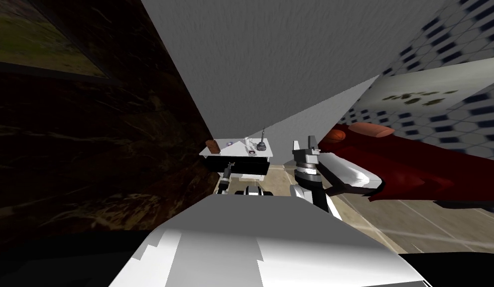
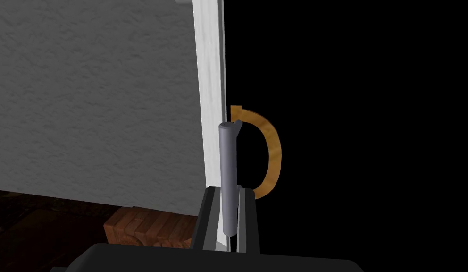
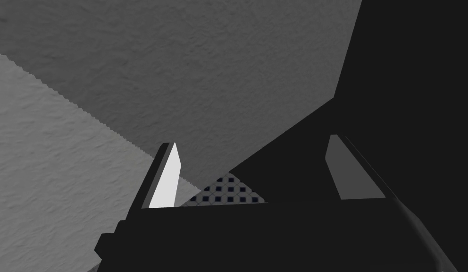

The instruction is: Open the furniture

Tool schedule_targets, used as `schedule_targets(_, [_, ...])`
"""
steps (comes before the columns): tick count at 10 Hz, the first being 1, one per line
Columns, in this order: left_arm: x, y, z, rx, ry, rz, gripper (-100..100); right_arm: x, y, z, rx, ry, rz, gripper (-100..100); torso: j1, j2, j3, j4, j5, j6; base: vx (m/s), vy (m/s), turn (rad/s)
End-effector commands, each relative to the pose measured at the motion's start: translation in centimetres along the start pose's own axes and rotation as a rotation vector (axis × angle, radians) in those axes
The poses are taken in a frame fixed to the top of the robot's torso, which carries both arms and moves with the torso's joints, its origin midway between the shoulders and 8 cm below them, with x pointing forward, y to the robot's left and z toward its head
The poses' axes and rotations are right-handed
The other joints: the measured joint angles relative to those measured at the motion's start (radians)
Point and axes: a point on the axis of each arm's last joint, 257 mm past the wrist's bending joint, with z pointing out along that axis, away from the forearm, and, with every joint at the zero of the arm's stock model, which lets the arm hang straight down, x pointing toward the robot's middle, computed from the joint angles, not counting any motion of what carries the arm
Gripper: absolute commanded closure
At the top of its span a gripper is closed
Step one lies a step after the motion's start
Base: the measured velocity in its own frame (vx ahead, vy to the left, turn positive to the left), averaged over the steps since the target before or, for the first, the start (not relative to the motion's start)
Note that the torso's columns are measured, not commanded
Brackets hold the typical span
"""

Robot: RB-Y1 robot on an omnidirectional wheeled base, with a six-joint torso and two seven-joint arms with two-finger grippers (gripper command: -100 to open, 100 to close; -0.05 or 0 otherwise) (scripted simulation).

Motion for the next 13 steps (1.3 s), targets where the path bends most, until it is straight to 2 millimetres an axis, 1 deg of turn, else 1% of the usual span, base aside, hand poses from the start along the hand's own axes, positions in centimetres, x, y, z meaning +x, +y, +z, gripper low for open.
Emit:
schedule_targets(1, [0.0, 0.3, 0.1, -0.008, 0.0, -0.001, 100, 0.0, 0.0, 0.0, 0.0, 0.0, 0.0, 0, 0.0, -0.005, -0.002, 0.0, 0.0, 0.001, -0.048, 0.0, 0.003])
schedule_targets(5, [-0.1, -0.9, 0.3, 0.029, 0.015, 0.0, 100, 0.0, 0.0, 0.0, 0.0, 0.0, 0.0, 0, 0.001, -0.001, 0.0, -0.004, 0.003, 0.002, -0.166, 0.0, 0.03])
schedule_targets(6, [-0.4, -0.3, 1.7, -0.001, 0.011, -0.003, -100, 0.0, 0.0, 0.0, 0.0, 0.0, 0.0, 0, 0.0, -0.002, -0.001, -0.002, 0.002, 0.001, -0.138, -0.003, 0.005])
schedule_targets(7, [-0.4, -0.3, 1.7, -0.001, 0.011, -0.003, -100, 0.0, 0.0, 0.0, 0.0, 0.0, 0.0, 0, 0.0, -0.007, -0.003, -0.006, 0.003, 0.002, -0.079, -0.009, -0.003])
schedule_targets(9, [-0.9, -0.9, 3.7, -0.001, 0.011, -0.004, -100, 0.0, 0.0, 0.0, 0.0, 0.0, 0.0, 0, 0.003, -0.016, -0.009, -0.01, 0.005, 0.002, -0.056, -0.015, -0.004])
schedule_targets(13, [-1.9, -2.4, 7.6, -0.001, 0.009, -0.007, -100, 0.0, 0.0, 0.0, 0.0, 0.0, 0.0, 0, 0.004, -0.009, -0.004, -0.009, 0.006, 0.001, -0.082, -0.011, -0.002])
